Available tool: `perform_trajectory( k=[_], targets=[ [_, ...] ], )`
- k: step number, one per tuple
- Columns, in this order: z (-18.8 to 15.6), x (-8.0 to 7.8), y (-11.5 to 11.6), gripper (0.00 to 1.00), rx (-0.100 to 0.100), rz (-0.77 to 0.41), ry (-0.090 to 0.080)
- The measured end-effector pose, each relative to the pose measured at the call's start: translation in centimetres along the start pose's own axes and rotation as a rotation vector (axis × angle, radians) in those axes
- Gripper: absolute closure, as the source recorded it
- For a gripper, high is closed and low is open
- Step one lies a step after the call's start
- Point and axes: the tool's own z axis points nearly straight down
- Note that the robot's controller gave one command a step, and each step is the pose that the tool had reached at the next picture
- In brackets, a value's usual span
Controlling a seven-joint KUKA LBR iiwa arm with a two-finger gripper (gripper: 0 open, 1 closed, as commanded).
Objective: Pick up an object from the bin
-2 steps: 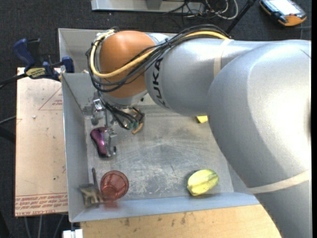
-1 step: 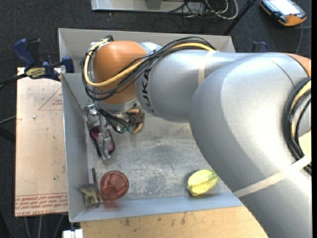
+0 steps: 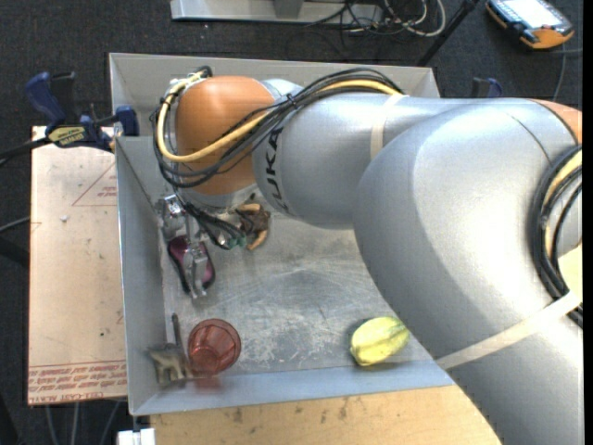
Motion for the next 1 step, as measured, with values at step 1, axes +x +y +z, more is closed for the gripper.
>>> perform_trajectory(
  k=[1],
  targets=[
    [-14.54, -0.63, -1.67, 1.00, 0.002, 0.036, 0.010]
  ],
)
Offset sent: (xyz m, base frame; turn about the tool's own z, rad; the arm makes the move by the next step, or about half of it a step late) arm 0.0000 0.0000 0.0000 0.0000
